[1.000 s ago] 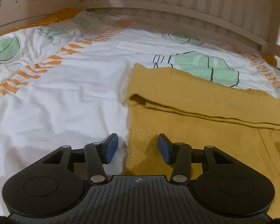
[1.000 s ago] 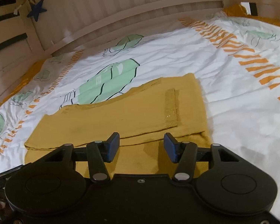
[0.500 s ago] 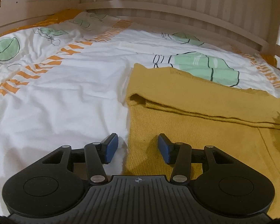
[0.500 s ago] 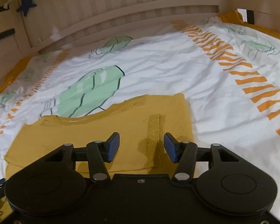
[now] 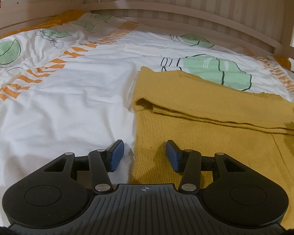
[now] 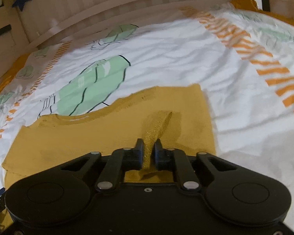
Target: Fold small clothes
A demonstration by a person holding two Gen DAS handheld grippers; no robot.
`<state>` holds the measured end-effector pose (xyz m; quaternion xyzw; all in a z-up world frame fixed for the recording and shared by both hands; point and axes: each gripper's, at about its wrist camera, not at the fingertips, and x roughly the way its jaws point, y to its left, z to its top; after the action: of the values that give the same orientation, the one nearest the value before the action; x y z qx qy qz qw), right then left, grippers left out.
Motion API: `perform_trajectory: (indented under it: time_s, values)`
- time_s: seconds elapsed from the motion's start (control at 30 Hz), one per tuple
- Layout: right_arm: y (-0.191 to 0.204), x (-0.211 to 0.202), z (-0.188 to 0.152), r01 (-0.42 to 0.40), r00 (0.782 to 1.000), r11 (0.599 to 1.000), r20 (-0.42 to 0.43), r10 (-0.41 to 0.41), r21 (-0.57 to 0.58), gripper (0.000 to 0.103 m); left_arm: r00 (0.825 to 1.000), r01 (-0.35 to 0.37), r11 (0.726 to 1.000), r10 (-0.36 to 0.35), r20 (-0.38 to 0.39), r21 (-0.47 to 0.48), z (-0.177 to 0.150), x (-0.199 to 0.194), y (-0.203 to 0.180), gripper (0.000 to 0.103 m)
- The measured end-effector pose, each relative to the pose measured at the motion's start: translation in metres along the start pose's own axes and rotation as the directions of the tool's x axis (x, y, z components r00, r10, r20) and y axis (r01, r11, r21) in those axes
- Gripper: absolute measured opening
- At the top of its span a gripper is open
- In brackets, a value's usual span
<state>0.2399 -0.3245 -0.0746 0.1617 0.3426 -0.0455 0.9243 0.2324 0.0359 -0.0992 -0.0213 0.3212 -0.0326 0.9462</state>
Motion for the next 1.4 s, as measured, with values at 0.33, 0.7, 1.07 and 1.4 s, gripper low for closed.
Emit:
perform_trajectory:
  time_s: [0.33, 0.7, 1.07, 1.4]
  values:
    - [0.001, -0.021, 0.025, 0.062, 0.994, 0.996, 0.094, -0.055, -0.067, 0.014, 1.000, -0.001, 1.000, 0.001, 0.000, 0.002, 0.000, 0.000, 0.000, 0.047]
    - [-0.020, 0.006, 0.005, 0.116, 0.993, 0.993, 0.008, -0.116, -0.005, 0.051, 1.000, 0.001, 1.000, -0.001, -0.001, -0.001, 0.000, 0.000, 0.000, 0.047]
    - [-0.039, -0.065, -0.021, 0.041, 0.999, 0.998, 0.004, -0.041, 0.048, 0.067, 0.996, 0.016, 1.000, -0.014, -0.083, 0.023, 0.011, -0.006, 0.000, 0.047]
    - [-0.046, -0.137, -0.064, -0.029, 0.998, 0.994, -0.054, 0.035, 0.102, 0.074, 0.966, 0.123, 0.992, -0.112, -0.234, 0.032, -0.005, -0.060, 0.028, 0.047]
